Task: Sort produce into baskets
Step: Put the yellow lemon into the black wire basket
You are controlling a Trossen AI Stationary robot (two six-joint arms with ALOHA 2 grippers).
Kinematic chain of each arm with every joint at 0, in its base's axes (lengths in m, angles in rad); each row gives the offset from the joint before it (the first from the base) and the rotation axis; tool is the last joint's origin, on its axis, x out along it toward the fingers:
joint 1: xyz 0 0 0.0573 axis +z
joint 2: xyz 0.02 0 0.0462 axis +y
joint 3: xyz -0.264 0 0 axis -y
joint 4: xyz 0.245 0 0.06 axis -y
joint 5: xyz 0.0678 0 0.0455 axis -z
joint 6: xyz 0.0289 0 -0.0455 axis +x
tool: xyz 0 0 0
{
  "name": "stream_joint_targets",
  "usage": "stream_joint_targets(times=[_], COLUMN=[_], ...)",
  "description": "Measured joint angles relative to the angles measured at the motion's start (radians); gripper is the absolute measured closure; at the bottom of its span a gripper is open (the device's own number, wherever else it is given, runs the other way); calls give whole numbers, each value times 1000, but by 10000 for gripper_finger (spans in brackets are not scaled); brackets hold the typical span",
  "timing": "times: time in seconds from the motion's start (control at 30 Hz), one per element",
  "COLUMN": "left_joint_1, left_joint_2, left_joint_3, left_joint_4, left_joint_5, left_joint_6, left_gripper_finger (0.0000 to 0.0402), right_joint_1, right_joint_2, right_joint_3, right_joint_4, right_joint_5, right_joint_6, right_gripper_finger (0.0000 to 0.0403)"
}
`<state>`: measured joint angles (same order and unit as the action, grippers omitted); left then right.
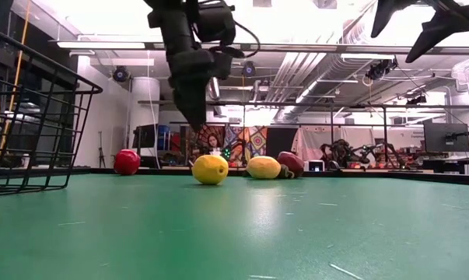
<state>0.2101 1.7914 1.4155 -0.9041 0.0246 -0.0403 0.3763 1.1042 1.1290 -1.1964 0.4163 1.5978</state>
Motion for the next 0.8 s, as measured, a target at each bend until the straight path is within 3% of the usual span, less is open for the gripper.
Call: stream_joint_targets(times=[0.17,0.33,0.8], left_joint_1=[-62,-125,-144], left_joint_2=[14,14,123], left_joint_3=[-51,-112,-154], left_joint_4=[145,306,361], left_joint_5=[-11,-53,-192], left_joint_6=[322,548,814], left_gripper_finger=[55,55,55], right_joint_1=[0,0,0], right_joint_2=[0,0,2], right_joint_3=[0,0,0], right_joint_4=[23,29,27], right_joint_5=[-1,-1,9], right_joint_6=[0,0,-82], right_gripper_finger=[70,70,70])
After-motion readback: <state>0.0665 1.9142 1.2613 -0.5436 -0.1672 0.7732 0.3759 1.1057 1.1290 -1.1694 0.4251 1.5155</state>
